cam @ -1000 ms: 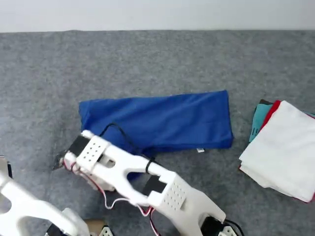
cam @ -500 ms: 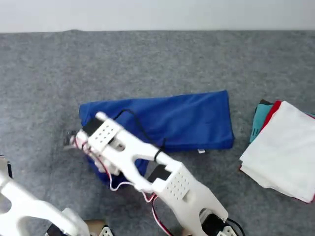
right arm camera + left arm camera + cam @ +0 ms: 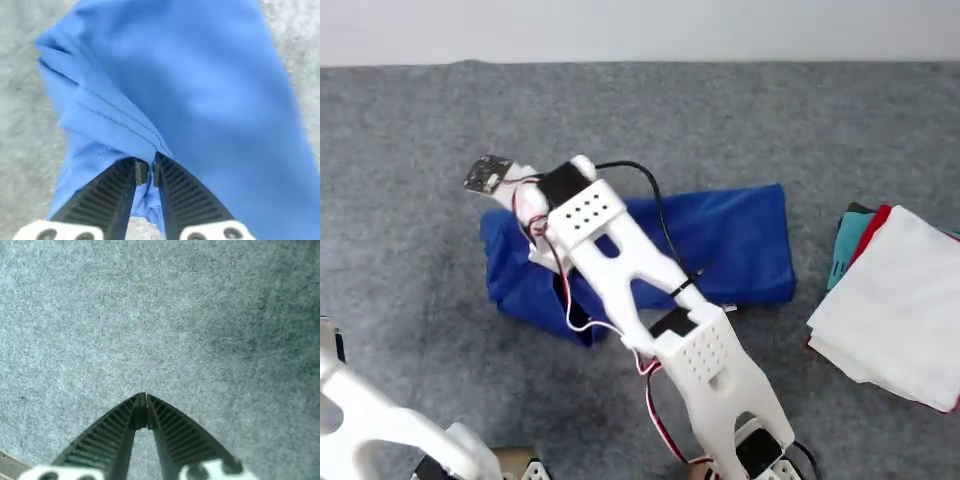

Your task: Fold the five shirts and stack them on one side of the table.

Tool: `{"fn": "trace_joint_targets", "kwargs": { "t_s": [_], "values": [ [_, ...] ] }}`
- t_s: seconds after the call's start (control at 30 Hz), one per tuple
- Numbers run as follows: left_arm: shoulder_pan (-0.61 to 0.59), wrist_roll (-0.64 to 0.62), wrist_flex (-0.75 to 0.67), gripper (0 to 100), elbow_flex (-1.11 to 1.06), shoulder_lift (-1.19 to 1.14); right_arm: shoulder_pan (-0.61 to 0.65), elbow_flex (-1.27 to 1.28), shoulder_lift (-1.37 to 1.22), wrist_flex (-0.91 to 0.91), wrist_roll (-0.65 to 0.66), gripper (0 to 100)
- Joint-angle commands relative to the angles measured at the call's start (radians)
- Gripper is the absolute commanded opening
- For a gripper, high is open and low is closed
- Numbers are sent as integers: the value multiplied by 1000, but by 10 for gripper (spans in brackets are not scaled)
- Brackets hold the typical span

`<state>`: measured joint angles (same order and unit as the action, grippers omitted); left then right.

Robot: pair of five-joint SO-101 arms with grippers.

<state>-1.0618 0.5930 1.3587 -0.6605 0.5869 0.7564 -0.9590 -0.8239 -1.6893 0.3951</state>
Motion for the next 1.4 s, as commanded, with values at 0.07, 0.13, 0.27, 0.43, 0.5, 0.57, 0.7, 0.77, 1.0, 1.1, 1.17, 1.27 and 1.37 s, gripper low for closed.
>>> {"fn": "trace_joint_targets", "kwargs": {
  "t_s": [0.07, 0.13, 0.27, 0.43, 0.5, 0.57, 0.7, 0.77, 1.0, 1.1, 1.17, 1.27, 1.37],
  "values": [
    [2, 9, 8, 6, 10, 34, -12, -121, -25, 16, 9, 11],
    [2, 9, 9, 6, 8, 34, -12, -157, -48, 31, 9, 13],
    [2, 9, 9, 6, 5, 34, -30, -186, -117, 84, 11, 46],
    [2, 9, 11, 6, 5, 34, -61, -247, -186, 85, 5, 229],
    [0, 9, 11, 6, 5, 34, -81, -290, -196, 77, 5, 232],
    [-2, 9, 11, 6, 5, 34, -96, -338, -194, 50, 5, 222],
    [-3, 9, 11, 6, 5, 35, -77, -476, -191, -116, 5, 192],
    [-3, 9, 11, 6, 4, 35, -65, -466, -173, -113, 3, 174],
    [-2, 9, 9, 6, 8, 35, 70, -158, 30, -111, -20, 147],
    [-3, 11, 9, 6, 7, 35, 108, 12, 140, -107, -104, 147],
    [-3, 11, 9, 6, 4, 34, 127, 69, 182, -105, -144, 147],
    [2, 11, 9, 6, 4, 29, 134, 80, 191, -105, -207, 147],
    [2, 11, 9, 6, 4, 29, 139, 83, 173, -102, -238, 160]
  ]
}}
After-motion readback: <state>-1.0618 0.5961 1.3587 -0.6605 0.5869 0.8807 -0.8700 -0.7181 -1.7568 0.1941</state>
